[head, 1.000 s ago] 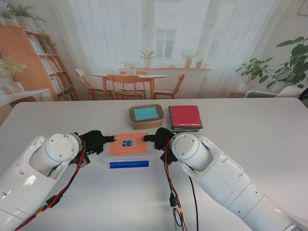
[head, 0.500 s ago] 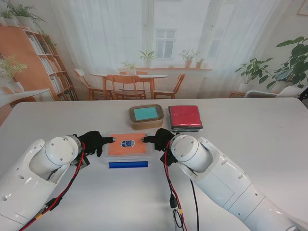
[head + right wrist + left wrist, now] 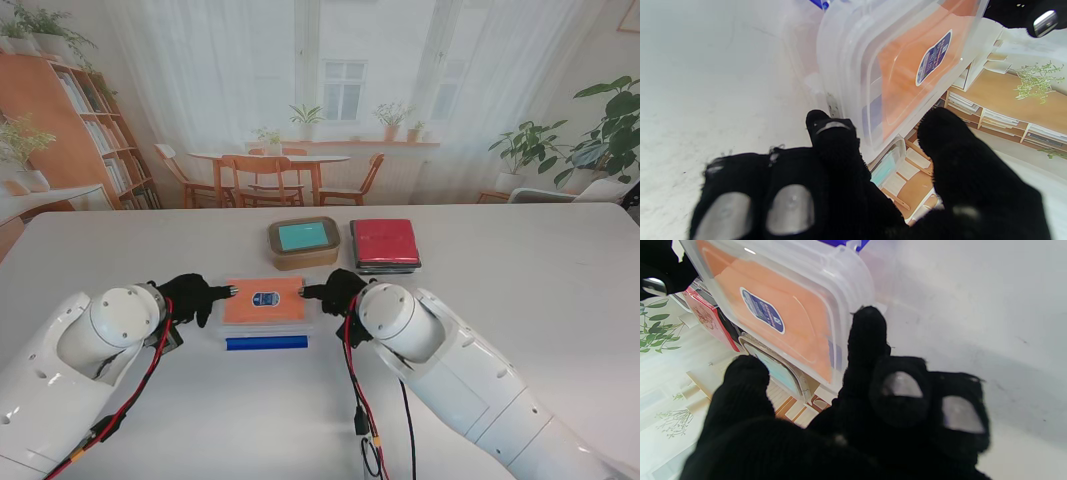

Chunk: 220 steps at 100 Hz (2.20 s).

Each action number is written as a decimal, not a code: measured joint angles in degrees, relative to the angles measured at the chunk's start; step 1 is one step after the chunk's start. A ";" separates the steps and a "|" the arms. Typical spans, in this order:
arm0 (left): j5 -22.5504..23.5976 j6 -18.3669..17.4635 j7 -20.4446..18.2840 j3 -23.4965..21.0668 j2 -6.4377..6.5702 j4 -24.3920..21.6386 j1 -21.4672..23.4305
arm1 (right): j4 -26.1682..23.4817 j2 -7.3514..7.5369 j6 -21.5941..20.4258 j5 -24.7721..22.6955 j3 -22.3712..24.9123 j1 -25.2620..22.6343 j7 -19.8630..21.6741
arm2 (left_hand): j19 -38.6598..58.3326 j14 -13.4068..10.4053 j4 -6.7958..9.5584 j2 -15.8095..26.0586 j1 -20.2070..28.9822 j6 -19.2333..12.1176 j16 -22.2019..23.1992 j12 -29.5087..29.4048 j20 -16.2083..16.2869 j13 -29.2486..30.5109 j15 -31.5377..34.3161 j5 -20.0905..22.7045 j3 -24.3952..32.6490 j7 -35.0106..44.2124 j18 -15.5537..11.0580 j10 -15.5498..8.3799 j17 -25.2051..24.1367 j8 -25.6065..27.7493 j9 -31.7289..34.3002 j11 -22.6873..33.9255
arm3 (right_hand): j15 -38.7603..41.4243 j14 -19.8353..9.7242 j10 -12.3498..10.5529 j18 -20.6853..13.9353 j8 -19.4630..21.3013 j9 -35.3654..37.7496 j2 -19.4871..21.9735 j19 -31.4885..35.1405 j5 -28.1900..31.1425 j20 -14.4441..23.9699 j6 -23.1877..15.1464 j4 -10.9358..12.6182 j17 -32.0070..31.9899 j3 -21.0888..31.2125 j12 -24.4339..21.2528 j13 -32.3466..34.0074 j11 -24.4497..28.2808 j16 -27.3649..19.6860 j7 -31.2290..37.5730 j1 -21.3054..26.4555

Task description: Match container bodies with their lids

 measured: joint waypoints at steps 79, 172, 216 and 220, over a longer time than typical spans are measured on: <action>6.25 -1.61 4.94 -3.61 -1.21 -2.97 4.60 | -2.32 0.15 -3.43 -6.53 4.31 -5.49 -6.03 | 0.00 1.43 0.00 0.00 0.02 -11.06 -0.68 -0.99 -2.13 -5.03 -4.27 -0.06 0.00 -0.39 0.00 2.18 -5.24 -0.80 -5.73 -1.95 | -5.91 4.58 7.41 2.22 0.63 -16.14 -2.07 -0.01 -4.63 -9.31 -9.68 0.00 -11.44 0.19 -0.37 -13.02 -2.21 -6.00 -7.39 1.16; 17.06 -14.34 18.54 -6.92 -2.57 -7.31 12.74 | 1.57 -0.65 -18.32 -10.58 1.56 -4.44 -13.86 | -36.71 6.40 0.00 -5.60 2.35 -18.65 -8.79 -9.29 3.66 -54.00 -52.18 -23.49 0.04 -13.94 5.90 3.46 -60.74 -2.25 -48.30 -24.16 | -63.40 12.06 5.21 16.54 0.13 -44.16 -12.37 -40.63 -12.27 -10.39 -23.18 0.23 -54.38 11.68 -22.32 -47.82 -28.11 -15.11 -14.09 9.34; 26.14 -24.57 17.27 -5.45 -1.68 -8.42 15.90 | 6.81 -1.95 -20.97 -10.76 -3.01 1.24 -13.15 | -73.87 -0.23 -0.15 -12.47 5.19 -23.81 -14.04 -13.52 -2.39 -64.16 -73.55 -32.03 0.18 -23.71 -1.04 -2.03 -64.92 -4.24 -58.11 -43.68 | -67.84 8.57 3.83 16.60 -0.25 -44.17 -14.41 -46.95 -12.27 -13.77 -23.85 0.23 -57.37 15.10 -23.03 -49.53 -30.53 -17.16 -14.07 10.80; 26.76 -24.87 16.82 -4.82 -1.51 -7.93 15.60 | 7.05 -1.98 -20.99 -10.92 -3.30 1.60 -12.88 | -76.31 -0.76 -0.21 -12.55 5.14 -24.49 -14.04 -12.62 -1.20 -65.28 -75.40 -32.03 0.04 -24.90 -1.82 -2.32 -64.94 -4.23 -58.82 -45.76 | -67.84 7.96 3.25 16.60 -0.26 -44.17 -14.43 -46.95 -12.27 -13.77 -23.93 0.23 -57.39 15.17 -23.03 -49.53 -30.57 -17.16 -13.80 10.80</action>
